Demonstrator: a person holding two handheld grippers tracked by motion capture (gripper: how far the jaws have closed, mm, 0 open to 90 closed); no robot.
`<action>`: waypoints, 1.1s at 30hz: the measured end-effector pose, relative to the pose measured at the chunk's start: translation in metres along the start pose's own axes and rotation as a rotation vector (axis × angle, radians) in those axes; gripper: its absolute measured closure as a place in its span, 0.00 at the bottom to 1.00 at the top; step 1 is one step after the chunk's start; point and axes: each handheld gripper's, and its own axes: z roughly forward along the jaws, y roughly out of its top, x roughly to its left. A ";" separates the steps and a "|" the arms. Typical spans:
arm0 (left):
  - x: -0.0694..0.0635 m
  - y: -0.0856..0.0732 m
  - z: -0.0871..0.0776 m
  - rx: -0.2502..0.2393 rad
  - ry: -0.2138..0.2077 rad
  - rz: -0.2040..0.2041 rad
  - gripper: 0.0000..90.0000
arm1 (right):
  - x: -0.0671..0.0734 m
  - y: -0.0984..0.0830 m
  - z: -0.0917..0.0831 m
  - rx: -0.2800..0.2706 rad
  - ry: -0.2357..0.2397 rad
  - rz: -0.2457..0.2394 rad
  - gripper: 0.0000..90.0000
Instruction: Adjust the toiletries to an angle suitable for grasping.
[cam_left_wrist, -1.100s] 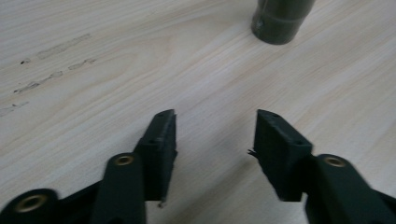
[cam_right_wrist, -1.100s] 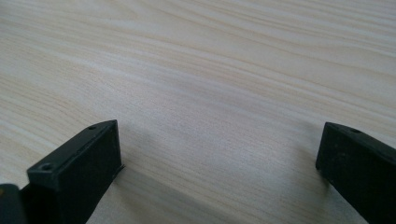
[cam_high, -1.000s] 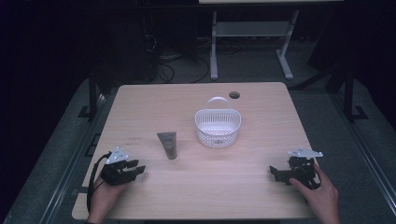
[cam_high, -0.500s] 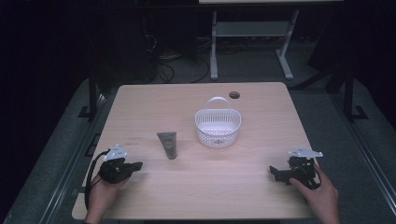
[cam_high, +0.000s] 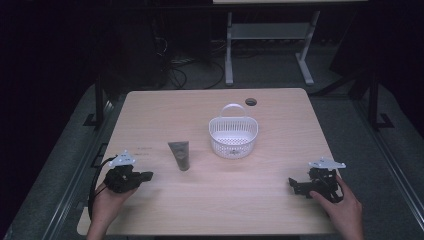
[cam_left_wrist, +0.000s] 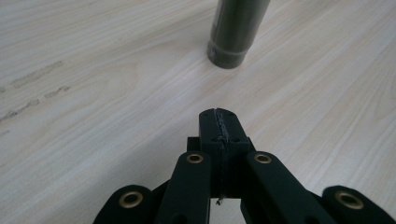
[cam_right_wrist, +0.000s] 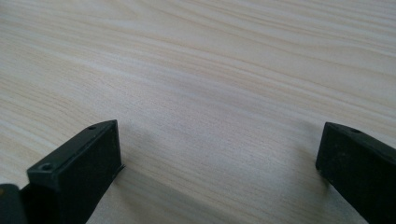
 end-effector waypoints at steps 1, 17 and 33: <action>0.000 0.001 0.000 0.002 -0.002 0.005 1.00 | 0.000 0.000 0.000 0.000 0.000 0.000 0.00; -0.010 0.036 -0.010 -0.034 -0.022 0.066 1.00 | 0.000 0.000 0.000 0.000 0.000 0.000 0.00; -0.016 0.063 -0.011 -0.061 -0.042 0.099 1.00 | 0.000 0.000 0.000 0.000 0.000 0.000 0.00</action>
